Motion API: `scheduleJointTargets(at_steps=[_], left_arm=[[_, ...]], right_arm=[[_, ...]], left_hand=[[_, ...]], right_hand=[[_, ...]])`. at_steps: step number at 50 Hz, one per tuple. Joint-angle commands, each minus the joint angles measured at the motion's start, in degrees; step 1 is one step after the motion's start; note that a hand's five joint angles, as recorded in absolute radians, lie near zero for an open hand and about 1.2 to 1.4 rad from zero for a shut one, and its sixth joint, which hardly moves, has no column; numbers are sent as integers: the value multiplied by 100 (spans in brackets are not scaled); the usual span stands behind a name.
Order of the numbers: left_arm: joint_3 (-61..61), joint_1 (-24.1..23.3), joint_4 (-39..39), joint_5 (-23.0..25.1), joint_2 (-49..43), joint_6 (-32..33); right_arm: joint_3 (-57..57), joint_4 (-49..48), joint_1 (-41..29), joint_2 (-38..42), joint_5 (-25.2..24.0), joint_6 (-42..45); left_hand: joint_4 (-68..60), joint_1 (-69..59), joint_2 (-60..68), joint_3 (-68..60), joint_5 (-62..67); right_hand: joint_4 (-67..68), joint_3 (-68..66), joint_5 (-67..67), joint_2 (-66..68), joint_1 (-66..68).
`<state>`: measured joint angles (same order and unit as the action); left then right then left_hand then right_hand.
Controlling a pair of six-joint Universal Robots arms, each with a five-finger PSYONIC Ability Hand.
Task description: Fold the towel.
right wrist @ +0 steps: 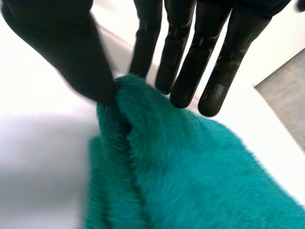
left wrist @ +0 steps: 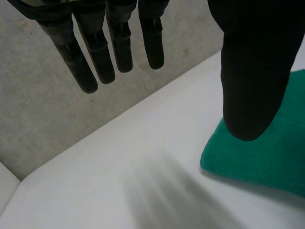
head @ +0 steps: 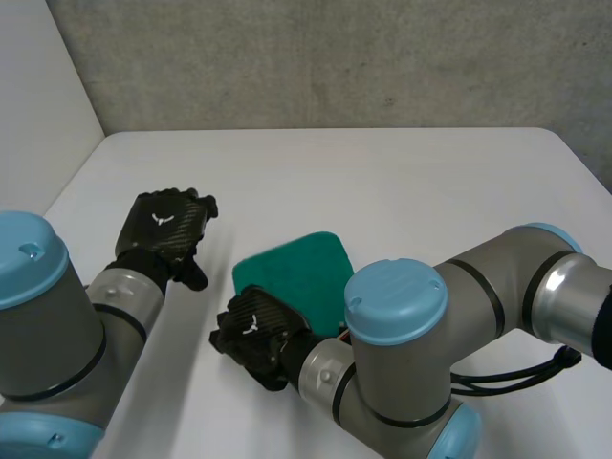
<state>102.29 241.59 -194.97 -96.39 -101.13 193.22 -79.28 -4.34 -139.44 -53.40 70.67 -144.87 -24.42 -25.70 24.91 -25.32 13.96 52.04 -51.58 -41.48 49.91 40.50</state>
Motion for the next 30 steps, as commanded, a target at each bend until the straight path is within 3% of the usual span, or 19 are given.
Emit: scheduleJointTargets(at_steps=[1,5,12,19,21,24,30], left_arm=[[-708,-164,-15,-3,-494,-512],[-1218,-480,-6,-12,-889,-890],[-1695,-858,205,-47,-1769,-1585],[-1712,-991,645,-100,-2235,-1709],[-1712,-991,924,-361,-2471,-1674],[-1695,-982,1066,-617,-2543,-1630],[-1703,-886,1224,-645,-2342,-1603]], right_arm=[[71,74,418,-373,413,-1052],[-96,57,900,-969,1000,-1674],[53,188,1411,-1006,1019,-2169],[852,1127,1595,180,966,-2142],[1071,1417,1674,452,1001,-2107],[1257,1594,1771,646,993,-2072],[1336,1612,1815,656,993,-2045]], left_hand=[[-144,-15,95,-54,190],[-127,1,78,-37,173],[-245,-116,196,-155,291],[-228,-100,179,-138,274],[-161,-33,112,-71,207],[-43,85,-5,46,90],[814,942,-863,903,-768]], right_hand=[[-4204,4158,4148,-3991,-3050],[-4204,4158,4148,-3991,-3050],[-4204,4158,4148,-3991,-3050],[-4204,4158,4148,-3991,-3050],[-4204,4158,4148,-3991,-3050],[-4204,4158,4148,-3991,-3050],[-4204,4158,4148,-3991,-3050]])
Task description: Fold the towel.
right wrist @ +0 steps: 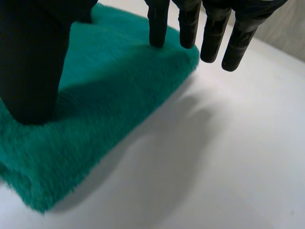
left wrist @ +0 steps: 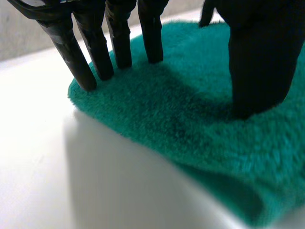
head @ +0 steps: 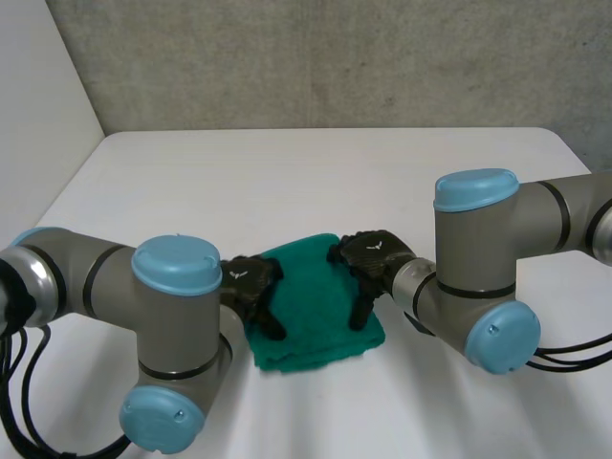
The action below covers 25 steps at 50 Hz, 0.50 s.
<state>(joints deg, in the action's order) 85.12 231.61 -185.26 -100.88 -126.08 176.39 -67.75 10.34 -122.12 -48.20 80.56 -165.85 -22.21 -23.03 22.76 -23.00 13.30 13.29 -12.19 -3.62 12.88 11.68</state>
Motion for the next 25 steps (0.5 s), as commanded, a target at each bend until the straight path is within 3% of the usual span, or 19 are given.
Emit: scheduleJointTargets(at_steps=[1,8,12,16,21,25], left_arm=[[14,147,297,-187,249,89],[-328,271,482,-73,1471,150],[-697,630,534,121,2095,142],[-1031,1272,929,463,2658,124],[-1383,1834,1754,1270,3001,71],[-1358,2002,1941,1439,3045,54]], right_arm=[[184,135,83,48,13,44],[17,-400,425,-1304,319,-158],[-316,-1077,776,-2445,1240,-422],[-458,-1079,1109,-3141,1716,-405],[-397,-692,1418,-3354,1578,-387],[-300,-314,1471,-3372,1349,-404]], left_hand=[[694,776,-748,773,-803],[1132,1214,-1187,1212,-1241],[1217,1298,-1271,1296,-1325],[1217,1298,-1271,1296,-1325],[1221,1303,-1276,1300,-1330],[1217,1298,-1271,1296,-1325]], right_hand=[[-329,219,362,-288,-168],[-329,219,362,-288,-168],[-329,219,362,-288,-168],[-329,219,362,-288,-168],[-329,219,362,-288,-168],[-329,219,362,-288,-168]])
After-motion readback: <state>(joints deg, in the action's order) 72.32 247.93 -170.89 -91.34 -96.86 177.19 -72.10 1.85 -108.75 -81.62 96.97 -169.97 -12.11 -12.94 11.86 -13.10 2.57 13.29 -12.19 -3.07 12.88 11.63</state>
